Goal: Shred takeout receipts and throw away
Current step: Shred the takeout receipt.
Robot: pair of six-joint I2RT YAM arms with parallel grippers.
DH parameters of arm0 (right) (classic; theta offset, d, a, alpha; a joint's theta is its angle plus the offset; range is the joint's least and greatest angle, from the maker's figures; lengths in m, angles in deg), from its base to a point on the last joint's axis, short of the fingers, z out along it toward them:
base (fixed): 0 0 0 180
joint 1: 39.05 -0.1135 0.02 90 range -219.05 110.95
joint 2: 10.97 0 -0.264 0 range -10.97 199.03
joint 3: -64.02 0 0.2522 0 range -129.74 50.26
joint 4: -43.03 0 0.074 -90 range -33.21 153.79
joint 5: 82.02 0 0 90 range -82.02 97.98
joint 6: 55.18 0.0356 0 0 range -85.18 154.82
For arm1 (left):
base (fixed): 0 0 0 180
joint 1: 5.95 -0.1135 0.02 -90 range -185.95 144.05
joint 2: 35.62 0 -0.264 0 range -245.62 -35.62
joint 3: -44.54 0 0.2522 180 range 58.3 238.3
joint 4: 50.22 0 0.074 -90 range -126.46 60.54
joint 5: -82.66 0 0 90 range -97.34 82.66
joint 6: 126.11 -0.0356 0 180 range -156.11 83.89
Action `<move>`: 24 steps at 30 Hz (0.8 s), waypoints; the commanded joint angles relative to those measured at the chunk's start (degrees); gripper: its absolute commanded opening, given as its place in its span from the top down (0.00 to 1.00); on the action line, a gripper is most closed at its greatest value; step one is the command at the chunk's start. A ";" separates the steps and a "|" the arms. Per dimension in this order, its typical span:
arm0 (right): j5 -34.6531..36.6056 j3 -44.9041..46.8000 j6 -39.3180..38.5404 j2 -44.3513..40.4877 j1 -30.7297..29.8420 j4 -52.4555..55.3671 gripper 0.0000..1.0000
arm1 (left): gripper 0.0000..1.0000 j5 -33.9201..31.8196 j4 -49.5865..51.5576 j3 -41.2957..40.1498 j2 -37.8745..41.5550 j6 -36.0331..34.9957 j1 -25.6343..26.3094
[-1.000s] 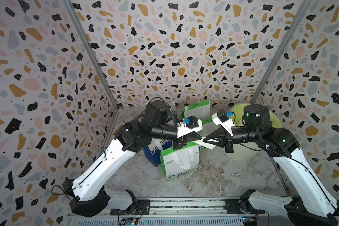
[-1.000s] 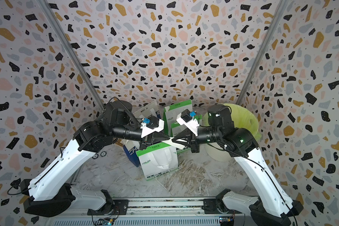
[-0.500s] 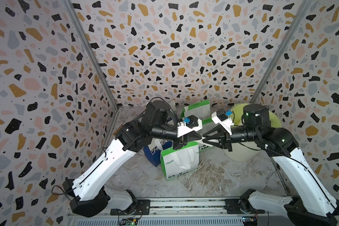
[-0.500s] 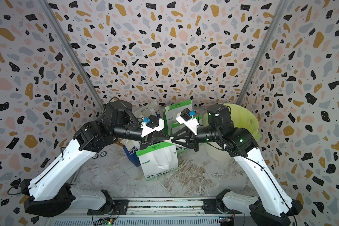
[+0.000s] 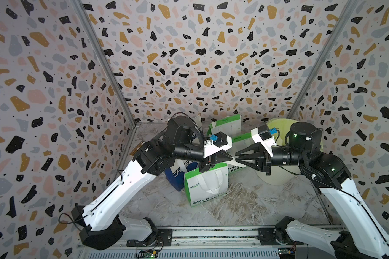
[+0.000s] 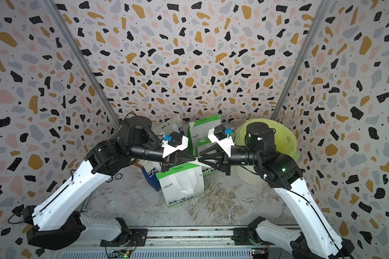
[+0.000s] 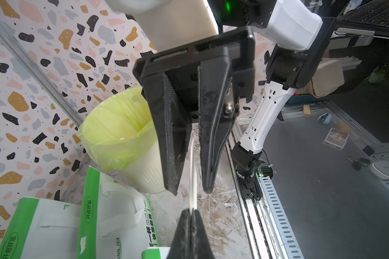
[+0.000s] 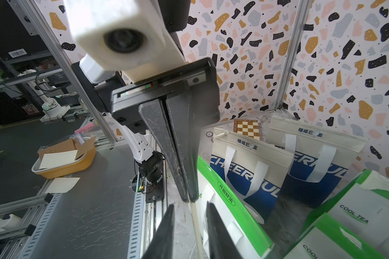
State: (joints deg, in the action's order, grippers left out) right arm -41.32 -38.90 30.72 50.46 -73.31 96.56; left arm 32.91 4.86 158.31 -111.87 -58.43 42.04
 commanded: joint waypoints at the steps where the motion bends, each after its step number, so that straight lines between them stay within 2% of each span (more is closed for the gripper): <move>1: -1.94 -0.08 0.79 0.01 -0.21 -1.32 0.75 | 1.00 1.15 -3.02 -0.42 1.29 1.04 -0.22; 7: -1.70 0.34 1.30 -0.02 -0.27 -2.05 0.75 | 1.00 1.34 -3.44 -0.60 1.29 1.27 -0.22; 18: -2.25 1.16 2.75 0.17 -0.23 -3.38 0.85 | 1.00 1.63 -4.76 -1.30 1.21 2.07 -0.25; 24: -2.32 1.73 2.87 0.36 -0.24 -2.96 0.87 | 1.00 1.37 -5.02 -1.48 1.34 2.18 -0.25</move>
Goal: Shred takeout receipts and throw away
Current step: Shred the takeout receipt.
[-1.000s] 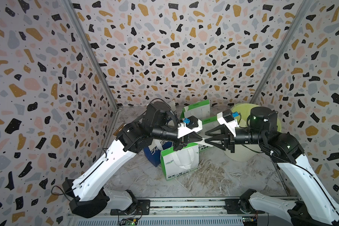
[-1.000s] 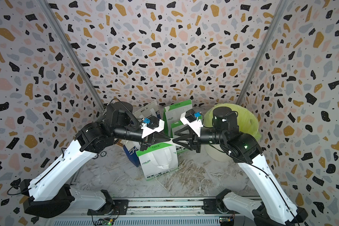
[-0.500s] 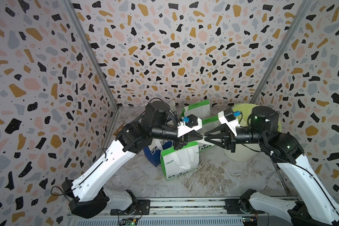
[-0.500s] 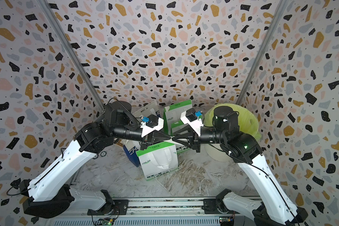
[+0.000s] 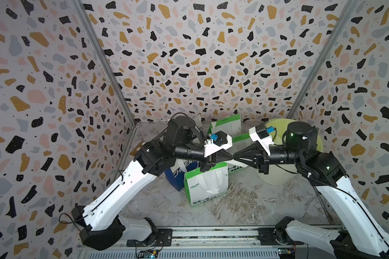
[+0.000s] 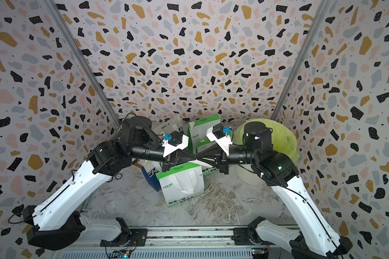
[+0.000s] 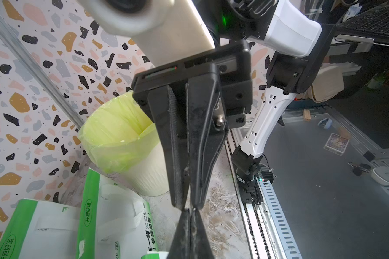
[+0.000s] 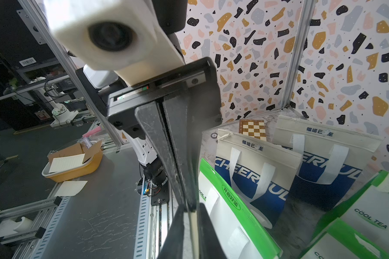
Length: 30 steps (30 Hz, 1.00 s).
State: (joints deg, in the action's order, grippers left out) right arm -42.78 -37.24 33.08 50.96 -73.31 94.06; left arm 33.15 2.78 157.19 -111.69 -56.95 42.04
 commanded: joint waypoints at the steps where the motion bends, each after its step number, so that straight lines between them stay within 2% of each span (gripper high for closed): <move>1: -0.67 0.11 0.48 -0.14 -0.23 -0.34 0.87 | 1.00 1.02 -3.05 -0.36 1.24 0.65 -0.22; 3: -0.59 0.09 0.49 -0.09 -0.20 -0.27 0.88 | 1.00 1.00 -3.06 -0.45 1.28 0.68 -0.23; 8: -0.48 0.19 1.77 -0.08 -0.20 -1.27 1.00 | 1.00 1.17 -3.38 -0.71 1.28 0.80 -0.21; 13: 5.60 -1.63 6.78 2.47 -0.47 1.55 1.00 | 1.00 -1.26 -6.82 -2.29 2.05 0.63 -0.19; 15: 10.67 -1.12 10.98 3.32 -1.34 1.89 1.00 | 1.00 -3.10 -12.88 -5.86 3.92 -0.34 -0.17; 20: 25.87 5.10 22.89 0.92 -1.52 -0.94 1.00 | 1.00 -5.04 -40.20 -20.26 12.43 2.86 -0.11; 26: 29.34 6.76 26.79 1.88 4.70 -1.91 1.00 | 1.00 -2.74 -60.43 -28.99 16.70 12.20 -0.11; 30: 28.02 5.64 25.56 2.54 12.84 -1.55 1.00 | 1.00 -6.16 -69.28 -32.80 18.32 17.88 -0.13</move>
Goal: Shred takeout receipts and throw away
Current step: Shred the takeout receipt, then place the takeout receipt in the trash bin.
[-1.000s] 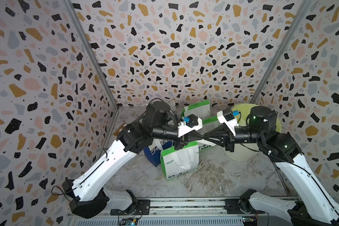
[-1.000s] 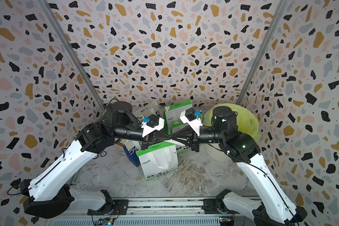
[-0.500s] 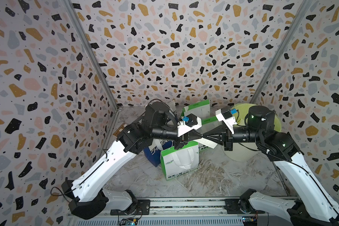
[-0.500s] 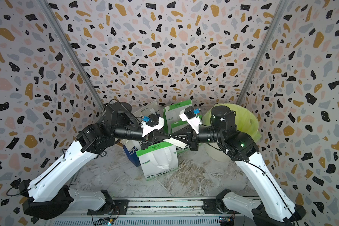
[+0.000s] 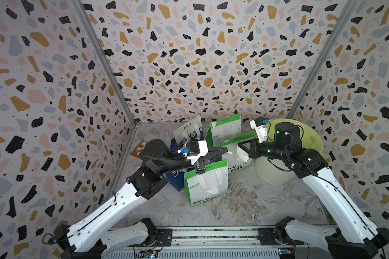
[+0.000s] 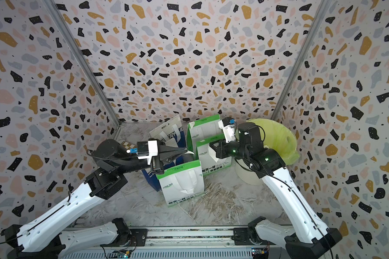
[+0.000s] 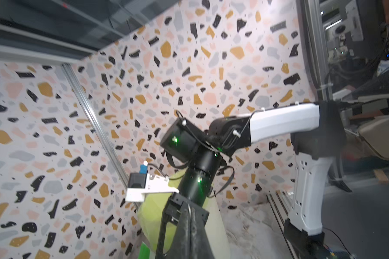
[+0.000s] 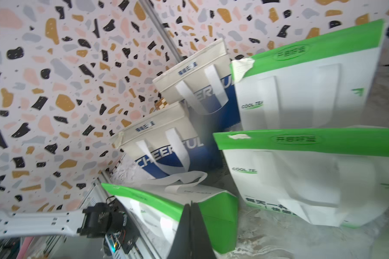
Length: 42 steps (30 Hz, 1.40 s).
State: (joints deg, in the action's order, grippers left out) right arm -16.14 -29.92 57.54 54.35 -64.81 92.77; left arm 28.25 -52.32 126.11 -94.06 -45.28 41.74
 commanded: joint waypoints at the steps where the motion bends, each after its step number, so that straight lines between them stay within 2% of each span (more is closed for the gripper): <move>1: -0.13 -2.66 0.44 -0.70 7.71 0.04 1.00 | 1.00 -2.71 -14.60 -1.98 0.78 6.82 0.20; 6: -7.30 -8.96 -2.76 0.06 25.02 0.44 1.00 | 1.00 -6.14 -9.60 1.23 -1.76 7.20 0.22; 11: -2.77 -7.22 -6.05 -0.07 36.87 0.03 1.00 | 1.00 -5.99 -7.02 4.75 -5.80 10.99 0.26; 13: 0.28 -4.18 -7.65 -0.32 37.35 0.00 1.00 | 1.00 -5.81 -6.88 5.09 -7.42 13.30 0.23; 15: 0.47 -0.03 -8.38 -0.96 37.69 -0.94 1.00 | 1.00 -7.16 -6.80 4.88 -9.18 15.57 0.62; 16: 0.37 1.62 -8.38 -1.36 37.71 -1.45 0.96 | 1.00 -7.74 -7.24 4.69 -10.00 16.47 0.83; 18: -2.01 4.01 -8.88 -2.10 37.80 -2.47 0.74 | 1.00 -8.34 -8.04 4.84 -12.25 18.59 1.51; 20: -4.14 4.46 -9.05 -2.01 37.80 -2.42 0.57 | 1.00 -8.63 -7.67 6.10 -14.55 19.99 2.28; 21: -5.17 4.42 -9.50 -1.81 37.82 -2.33 0.50 | 1.00 -8.61 -7.13 7.01 -15.69 20.36 2.72; 24: -5.82 4.16 -9.80 -1.42 37.73 -2.25 0.42 | 1.00 -9.49 -4.92 9.75 -18.70 20.57 4.27; 32: -14.49 3.50 -6.16 -4.53 37.80 -5.57 0.34 | 1.00 -12.85 -3.04 14.70 -25.68 26.29 5.67; 37: -32.77 2.83 -3.64 -7.41 34.53 -15.15 0.33 | 1.00 -13.71 -6.34 13.89 -26.30 28.19 5.68; 42: -41.87 3.57 -1.83 -9.08 28.32 -21.22 0.38 | 1.00 -14.48 -11.40 11.80 -24.99 31.35 5.63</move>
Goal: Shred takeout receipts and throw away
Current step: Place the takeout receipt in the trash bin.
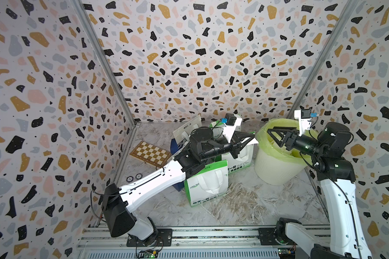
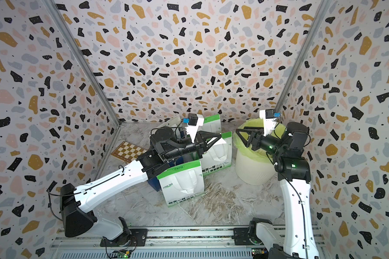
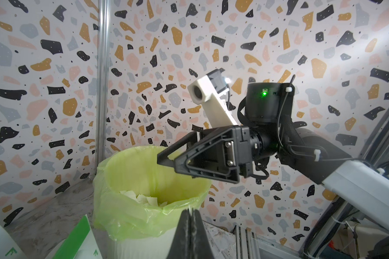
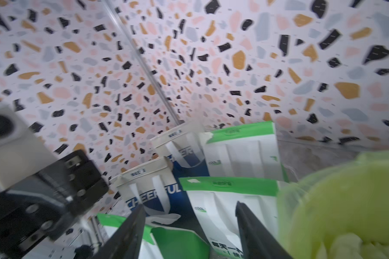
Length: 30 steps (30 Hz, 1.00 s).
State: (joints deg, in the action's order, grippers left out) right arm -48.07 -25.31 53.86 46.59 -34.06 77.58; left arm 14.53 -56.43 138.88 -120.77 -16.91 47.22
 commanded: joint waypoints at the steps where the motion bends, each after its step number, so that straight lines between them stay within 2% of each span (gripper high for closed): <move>1: -10.71 -0.69 1.51 -1.71 -3.45 -6.45 0.39 | 1.00 -0.77 -8.31 -1.31 1.89 3.72 0.12; 8: -14.35 -0.35 -1.05 -2.83 -7.82 -5.93 0.47 | 1.00 0.86 -14.54 -2.50 1.91 8.80 0.15; 11: -13.96 -0.54 -1.45 -2.55 -8.83 -5.40 0.55 | 1.00 1.33 -15.30 -2.84 1.91 9.40 0.10; 16: -13.16 -0.97 -1.39 -2.37 -10.26 -5.55 0.67 | 1.00 2.36 -15.21 -2.41 1.67 9.92 0.12; 24: -9.07 -1.33 0.68 -2.10 -11.71 -7.34 0.72 | 1.00 4.79 -16.73 -1.80 0.77 10.75 0.12; 30: -6.59 1.35 4.03 -2.95 -13.84 -11.70 0.82 | 1.00 7.19 -18.55 -1.88 0.42 11.88 0.10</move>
State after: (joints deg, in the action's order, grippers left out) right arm -56.49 -24.39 55.98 44.65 -47.00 69.34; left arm 19.31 -70.31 136.56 -120.26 -6.04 47.22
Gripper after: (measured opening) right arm 0.183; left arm 0.047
